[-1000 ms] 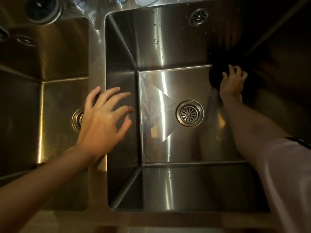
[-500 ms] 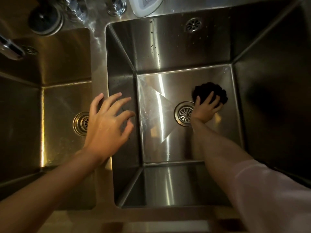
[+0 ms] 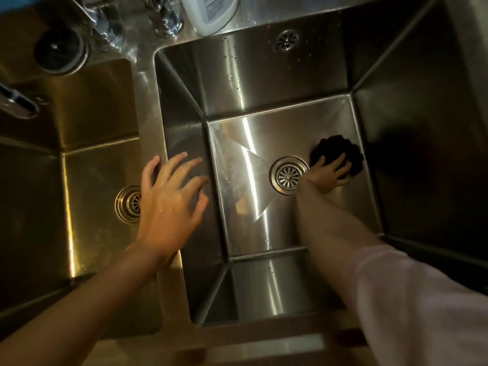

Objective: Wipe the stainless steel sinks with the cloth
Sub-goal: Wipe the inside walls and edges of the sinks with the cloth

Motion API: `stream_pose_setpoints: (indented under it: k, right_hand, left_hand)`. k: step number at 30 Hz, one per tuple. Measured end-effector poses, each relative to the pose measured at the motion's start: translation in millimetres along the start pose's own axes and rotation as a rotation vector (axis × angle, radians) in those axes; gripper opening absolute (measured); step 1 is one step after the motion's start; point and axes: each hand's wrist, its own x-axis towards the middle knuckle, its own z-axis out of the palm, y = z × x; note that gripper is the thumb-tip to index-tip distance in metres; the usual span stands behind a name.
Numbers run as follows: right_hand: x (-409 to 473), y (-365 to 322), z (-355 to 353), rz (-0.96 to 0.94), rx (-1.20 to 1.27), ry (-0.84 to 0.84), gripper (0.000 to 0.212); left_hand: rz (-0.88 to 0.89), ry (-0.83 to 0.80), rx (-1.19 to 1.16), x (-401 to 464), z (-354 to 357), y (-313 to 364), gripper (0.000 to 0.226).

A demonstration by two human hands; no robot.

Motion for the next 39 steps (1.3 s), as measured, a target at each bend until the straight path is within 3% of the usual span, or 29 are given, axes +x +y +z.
stream_pose_setpoints:
  k: [2, 12, 16, 20, 26, 34, 39]
  right_hand:
    - [-25, -6, 3, 0.04, 0.018, -0.02, 0.054]
    - [-21, -11, -7, -0.127, -0.053, -0.061, 0.055]
    - [-51, -6, 5, 0.032, 0.007, -0.033, 0.068]
    - [-59, -18, 15, 0.026, -0.024, -0.048, 0.084]
    - [-40, -17, 20, -0.015, -0.08, 0.045, 0.063]
    - [11, -5, 2, -0.096, -0.117, 0.147, 0.052]
    - [4, 21, 4, 0.067, -0.041, 0.225, 0.054]
  left_hand:
    - [-0.003, -0.005, -0.007, 0, -1, 1, 0.032]
    - [0.09, -0.065, 0.027, 1, -6, 1, 0.036]
    - [0.327, -0.051, 0.012, 26, -17, -10, 0.041]
    - [0.605, -0.186, 0.065, 67, -24, -35, 0.046]
    - [0.788, -0.266, 0.099, 88, -14, -45, 0.045]
    - [0.795, -0.267, 0.091, 88, -12, -45, 0.046]
    - [0.781, -0.28, 0.074, 89, -12, -45, 0.044]
